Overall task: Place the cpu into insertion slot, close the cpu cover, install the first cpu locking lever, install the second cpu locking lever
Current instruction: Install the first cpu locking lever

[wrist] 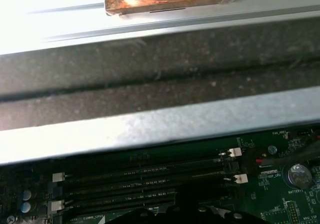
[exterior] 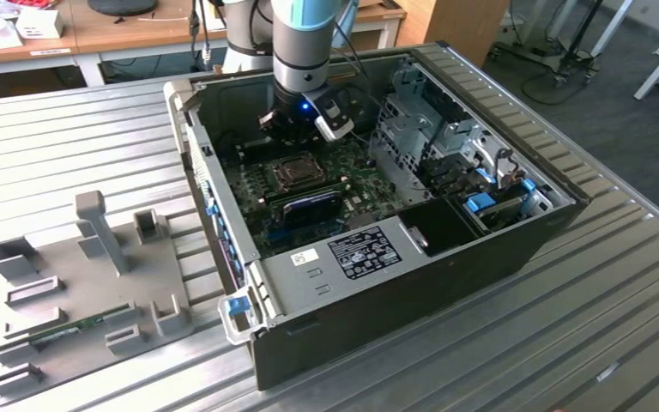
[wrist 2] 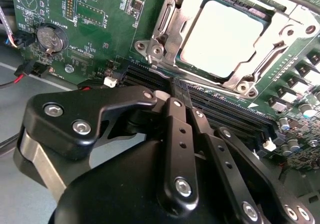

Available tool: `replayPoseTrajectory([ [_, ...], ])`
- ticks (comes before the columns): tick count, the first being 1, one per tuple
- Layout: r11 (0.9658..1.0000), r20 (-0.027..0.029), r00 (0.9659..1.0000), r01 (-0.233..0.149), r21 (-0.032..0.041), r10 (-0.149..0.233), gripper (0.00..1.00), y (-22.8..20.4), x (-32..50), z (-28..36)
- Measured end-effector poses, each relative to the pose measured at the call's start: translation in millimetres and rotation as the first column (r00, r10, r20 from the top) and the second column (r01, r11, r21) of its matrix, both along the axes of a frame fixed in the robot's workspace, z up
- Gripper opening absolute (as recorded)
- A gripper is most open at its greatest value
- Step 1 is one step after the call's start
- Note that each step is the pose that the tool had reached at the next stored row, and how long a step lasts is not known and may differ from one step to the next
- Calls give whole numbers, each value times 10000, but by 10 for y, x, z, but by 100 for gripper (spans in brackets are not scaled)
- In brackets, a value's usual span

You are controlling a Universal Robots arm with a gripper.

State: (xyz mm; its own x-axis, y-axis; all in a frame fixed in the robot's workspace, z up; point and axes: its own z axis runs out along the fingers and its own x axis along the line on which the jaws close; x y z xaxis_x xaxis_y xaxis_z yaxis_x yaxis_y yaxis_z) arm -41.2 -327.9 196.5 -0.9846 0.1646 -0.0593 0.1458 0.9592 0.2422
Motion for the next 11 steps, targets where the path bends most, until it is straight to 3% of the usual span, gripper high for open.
replayPoseTrajectory([
  [11, 10000, 23, 10000, 70, 1, -70, 10, -12, -8, -7],
])
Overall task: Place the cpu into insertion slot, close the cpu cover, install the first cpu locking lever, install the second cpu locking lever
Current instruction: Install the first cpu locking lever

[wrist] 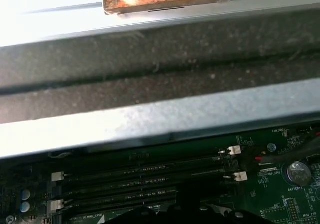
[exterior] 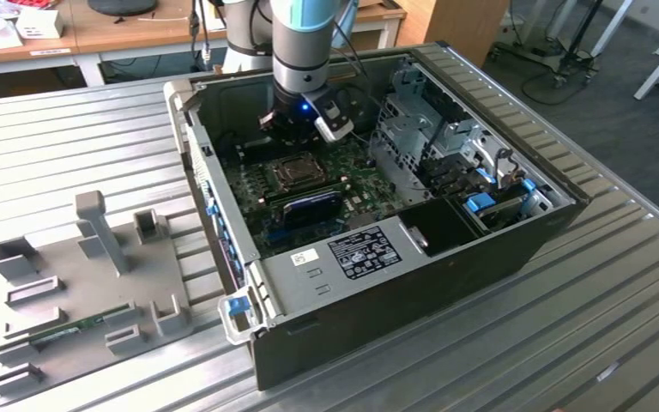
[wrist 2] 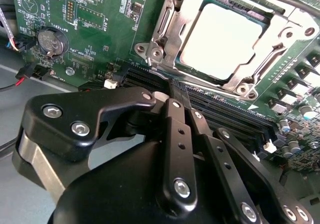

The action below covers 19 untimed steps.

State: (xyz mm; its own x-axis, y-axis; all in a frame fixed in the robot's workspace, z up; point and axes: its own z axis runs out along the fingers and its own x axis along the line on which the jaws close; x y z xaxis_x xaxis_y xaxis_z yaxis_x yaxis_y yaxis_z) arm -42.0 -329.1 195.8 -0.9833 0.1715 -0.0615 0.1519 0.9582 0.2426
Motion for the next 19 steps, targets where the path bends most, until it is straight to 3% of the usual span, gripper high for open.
replayPoseTrajectory([
  [19, 10000, 24, 10000, 64, 0, -64, 10, -1, -19, -12],
])
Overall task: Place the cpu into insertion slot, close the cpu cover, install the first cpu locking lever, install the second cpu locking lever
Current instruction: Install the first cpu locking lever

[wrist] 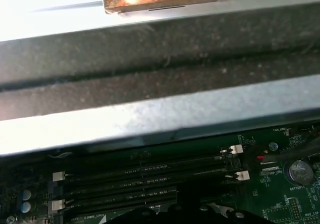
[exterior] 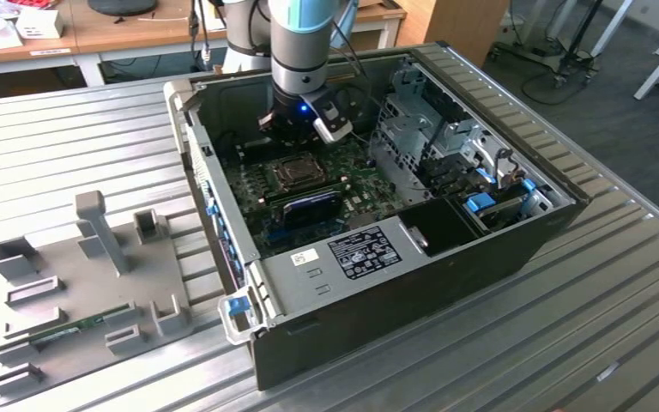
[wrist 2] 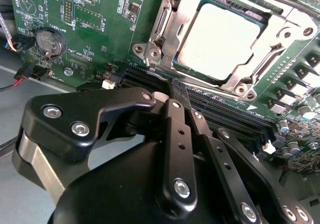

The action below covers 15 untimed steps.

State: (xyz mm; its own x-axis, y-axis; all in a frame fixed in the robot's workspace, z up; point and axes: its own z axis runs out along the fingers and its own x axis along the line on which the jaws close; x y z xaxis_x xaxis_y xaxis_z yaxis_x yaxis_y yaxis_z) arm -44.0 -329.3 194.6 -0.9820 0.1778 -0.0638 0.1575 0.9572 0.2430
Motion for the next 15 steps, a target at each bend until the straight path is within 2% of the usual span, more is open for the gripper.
replayPoseTrajectory([
  [6, 9987, -2, 9987, 501, -5, -501, 10, 3, 1, -4],
  [12, 9982, 30, 9982, 595, 18, -595, 10, 42, 2, -6],
  [15, 9982, 36, 9982, 604, 19, -604, 10, 49, 2, -6],
])
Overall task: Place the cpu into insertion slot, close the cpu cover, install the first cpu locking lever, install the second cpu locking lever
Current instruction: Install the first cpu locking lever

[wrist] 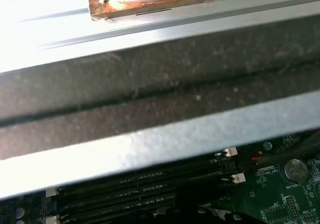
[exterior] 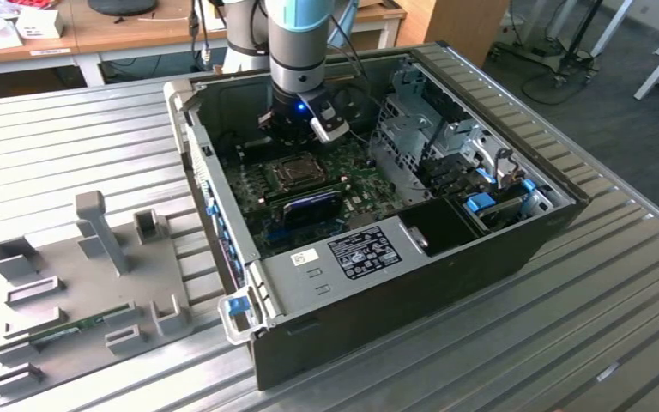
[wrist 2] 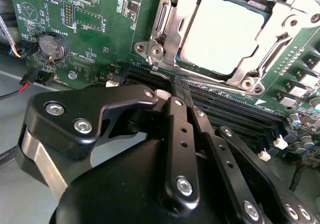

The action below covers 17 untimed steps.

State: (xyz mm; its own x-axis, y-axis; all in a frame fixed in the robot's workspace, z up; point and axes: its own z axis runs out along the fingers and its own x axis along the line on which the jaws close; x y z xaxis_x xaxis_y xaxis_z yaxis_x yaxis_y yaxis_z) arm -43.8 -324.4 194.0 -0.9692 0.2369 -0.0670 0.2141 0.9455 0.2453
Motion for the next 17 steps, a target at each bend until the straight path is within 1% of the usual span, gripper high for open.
replayPoseTrajectory([
  [7, 10000, -1, 10000, 14, -2, -14, 10, 1, 0, 6],
  [14, 10000, 0, 10000, 40, 0, -40, 10, 1, 0, 77],
  [17, 10000, 2, 10000, 66, 3, -66, 10, 2, 0, 88],
])
